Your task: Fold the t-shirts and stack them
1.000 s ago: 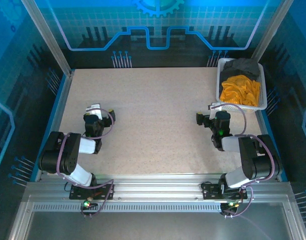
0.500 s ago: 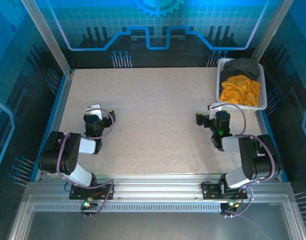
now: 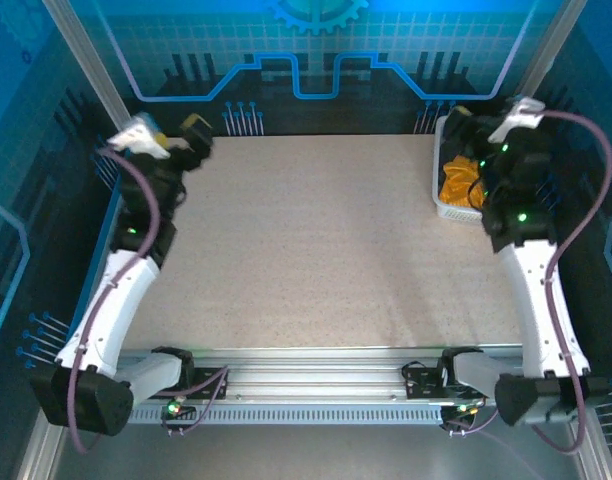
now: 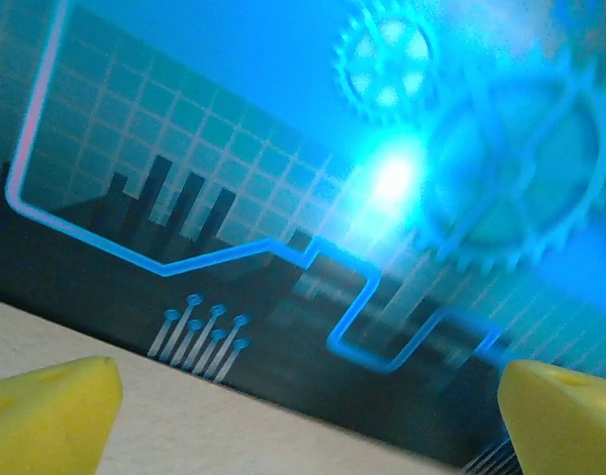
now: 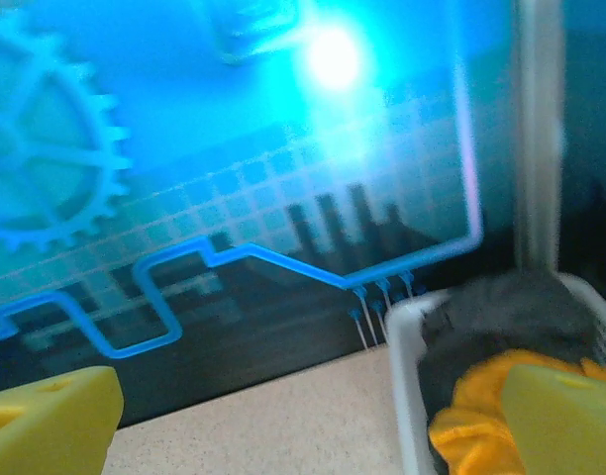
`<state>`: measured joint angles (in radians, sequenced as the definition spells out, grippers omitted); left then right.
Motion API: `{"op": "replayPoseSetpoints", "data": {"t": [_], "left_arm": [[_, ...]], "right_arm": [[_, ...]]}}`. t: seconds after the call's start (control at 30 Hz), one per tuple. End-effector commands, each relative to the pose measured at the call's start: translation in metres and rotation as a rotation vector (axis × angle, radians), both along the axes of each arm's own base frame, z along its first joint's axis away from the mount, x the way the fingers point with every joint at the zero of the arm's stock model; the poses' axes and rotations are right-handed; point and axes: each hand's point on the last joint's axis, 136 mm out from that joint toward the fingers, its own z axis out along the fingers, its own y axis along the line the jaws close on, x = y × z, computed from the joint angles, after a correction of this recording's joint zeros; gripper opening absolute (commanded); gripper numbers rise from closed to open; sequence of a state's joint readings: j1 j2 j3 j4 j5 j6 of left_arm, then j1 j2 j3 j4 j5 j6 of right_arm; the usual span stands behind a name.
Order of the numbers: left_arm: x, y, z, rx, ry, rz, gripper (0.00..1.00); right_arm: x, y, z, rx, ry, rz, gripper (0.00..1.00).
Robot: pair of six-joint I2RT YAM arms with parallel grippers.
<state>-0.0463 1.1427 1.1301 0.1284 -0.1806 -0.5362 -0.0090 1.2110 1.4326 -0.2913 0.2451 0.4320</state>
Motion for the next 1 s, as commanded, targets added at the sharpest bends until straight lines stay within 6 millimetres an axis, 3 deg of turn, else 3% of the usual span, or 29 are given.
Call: {"op": "replayPoseSetpoints", "data": {"t": [0.0, 0.17, 0.33, 0.43, 0.6, 0.73, 0.87, 0.97], "left_arm": [[0.023, -0.054, -0.081, -0.289, 0.392, -0.227, 0.99], [0.026, -0.135, -0.076, -0.133, 0.553, -0.443, 0.99], [-0.002, -0.206, -0.086, -0.142, 0.588, -0.683, 0.97], [-0.025, -0.234, -0.086, -0.194, 0.563, -0.789, 0.96], [-0.06, -0.26, -0.073, -0.235, 0.508, -0.905, 0.95], [-0.073, -0.259, -0.057, -0.29, 0.45, -0.943, 0.91], [-0.078, -0.256, -0.05, -0.271, 0.444, -0.941, 0.87], [-0.078, -0.257, -0.048, -0.265, 0.446, -0.943, 0.84]], "right_arm": [[0.021, -0.01, -0.121, 0.214, 0.468, -0.096, 0.96], [0.059, -0.042, -0.162, 0.319, 0.577, -0.239, 0.91], [0.098, -0.074, -0.214, 0.477, 0.57, -0.335, 0.89], [0.112, -0.09, -0.254, 0.598, 0.594, -0.402, 0.86], [0.129, -0.103, -0.311, 0.759, 0.604, -0.469, 0.72], [0.14, -0.099, -0.332, 0.802, 0.641, -0.466, 0.55], [0.138, -0.095, -0.339, 0.833, 0.638, -0.478, 0.23], [0.13, -0.097, -0.318, 0.818, 0.538, -0.491, 0.01]]}}
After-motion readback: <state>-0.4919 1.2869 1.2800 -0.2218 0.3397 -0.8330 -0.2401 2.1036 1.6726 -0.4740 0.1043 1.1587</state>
